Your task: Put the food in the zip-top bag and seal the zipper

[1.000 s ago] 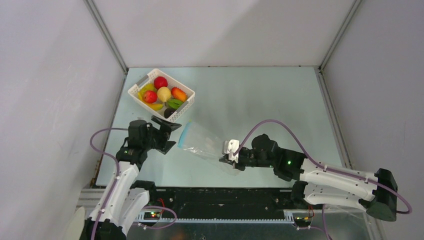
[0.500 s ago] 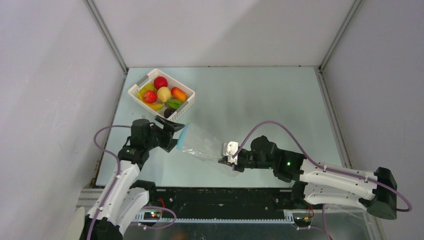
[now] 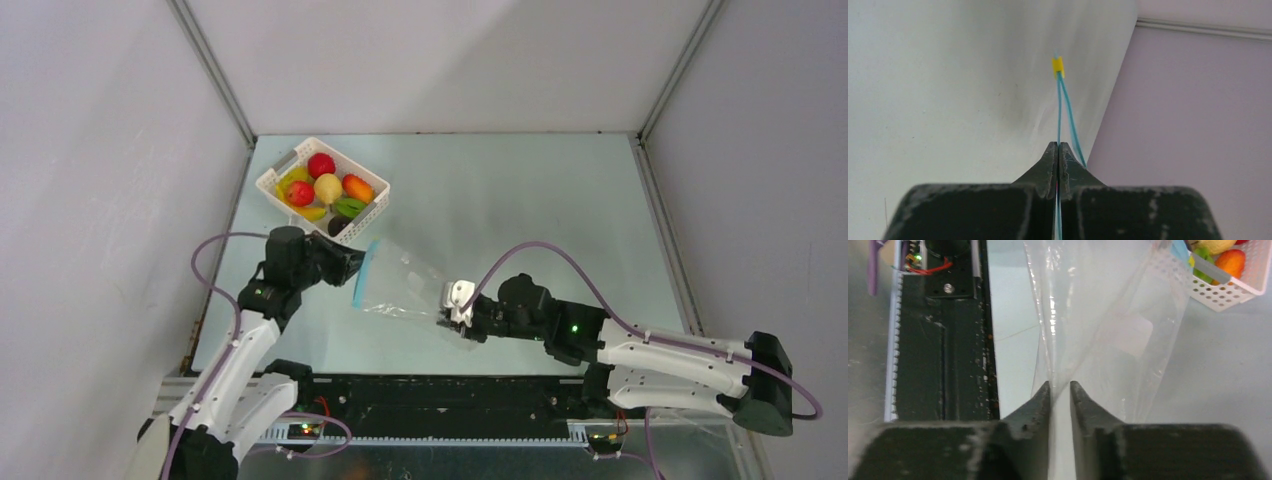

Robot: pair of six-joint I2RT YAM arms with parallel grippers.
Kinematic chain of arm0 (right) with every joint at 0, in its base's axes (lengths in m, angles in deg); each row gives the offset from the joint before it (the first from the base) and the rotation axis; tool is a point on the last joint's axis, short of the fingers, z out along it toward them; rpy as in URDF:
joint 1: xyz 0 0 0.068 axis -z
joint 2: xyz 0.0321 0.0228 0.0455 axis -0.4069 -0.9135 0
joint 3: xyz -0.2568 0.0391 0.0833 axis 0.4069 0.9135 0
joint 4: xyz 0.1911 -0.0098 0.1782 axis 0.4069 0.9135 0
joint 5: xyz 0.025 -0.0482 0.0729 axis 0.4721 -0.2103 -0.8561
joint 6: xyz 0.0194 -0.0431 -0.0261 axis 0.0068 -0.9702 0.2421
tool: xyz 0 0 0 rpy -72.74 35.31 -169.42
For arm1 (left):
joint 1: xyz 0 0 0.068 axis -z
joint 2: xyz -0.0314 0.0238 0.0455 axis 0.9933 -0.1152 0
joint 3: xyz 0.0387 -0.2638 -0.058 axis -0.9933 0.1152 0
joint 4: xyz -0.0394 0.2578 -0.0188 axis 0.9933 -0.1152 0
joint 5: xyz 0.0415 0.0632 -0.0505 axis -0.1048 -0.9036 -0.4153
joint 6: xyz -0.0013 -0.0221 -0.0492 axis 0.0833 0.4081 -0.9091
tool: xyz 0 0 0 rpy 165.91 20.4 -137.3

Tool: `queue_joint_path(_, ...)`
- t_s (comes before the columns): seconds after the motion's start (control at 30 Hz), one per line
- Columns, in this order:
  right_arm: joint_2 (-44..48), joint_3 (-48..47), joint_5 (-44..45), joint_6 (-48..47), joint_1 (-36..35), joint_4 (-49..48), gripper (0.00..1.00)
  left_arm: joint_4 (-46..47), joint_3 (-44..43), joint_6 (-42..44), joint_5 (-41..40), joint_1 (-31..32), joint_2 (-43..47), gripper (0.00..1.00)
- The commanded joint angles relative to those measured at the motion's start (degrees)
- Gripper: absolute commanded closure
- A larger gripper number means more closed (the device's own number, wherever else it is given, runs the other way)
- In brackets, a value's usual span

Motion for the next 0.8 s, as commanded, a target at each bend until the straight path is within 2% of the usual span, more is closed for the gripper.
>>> queue_joint_path(0.0,0.44,0.27,5.24,2.22,-0.59,-2.69,0.6,-2.1,-9.45,7.91,-2.08,2.43,0.27,1.0)
queue_joint_path(0.03,0.78,0.27,6.9,2.71,-0.66,-2.71,0.25,-3.31,-11.14,11.03,-4.08,2.86,0.17,1.0)
queue_joint_path(0.1,2.58,0.26,9.37,3.84,-0.62,-3.08,0.04,-6.19,-15.79,15.24,-6.15,3.82,-0.32,1.0)
queue_joint_path(0.23,8.19,0.27,17.29,8.08,-0.68,-5.11,0.01,-7.75,-23.76,22.91,-9.69,7.39,-2.05,1.0)
queue_joint_path(0.3,11.5,0.27,23.23,13.01,-0.74,-5.81,0.01,-8.87,-28.02,27.06,-13.58,11.19,-3.16,1.0)
queue_joint_path(0.37,15.55,0.18,29.7,24.64,-0.48,-5.36,0.01,-7.33,-31.14,30.28,-15.97,16.37,-3.88,1.0)
queue_joint_path(0.4,16.34,-0.53,31.08,26.97,0.23,-3.05,0.01,-6.32,-31.31,32.03,-16.39,17.74,-4.03,1.0)
queue_joint_path(0.5,19.09,-2.17,31.43,35.32,1.91,2.34,0.0,-3.15,-32.6,35.49,-20.78,24.6,-4.68,1.0)
queue_joint_path(0.6,20.13,-4.29,35.4,42.91,4.01,8.41,0.01,-5.57,-34.29,38.09,-30.02,29.45,-7.21,1.0)
queue_joint_path(0.77,18.95,-5.71,35.8,57.82,8.08,13.91,0.01,-4.8,-32.57,37.16,-40.28,37.07,-11.7,1.0)
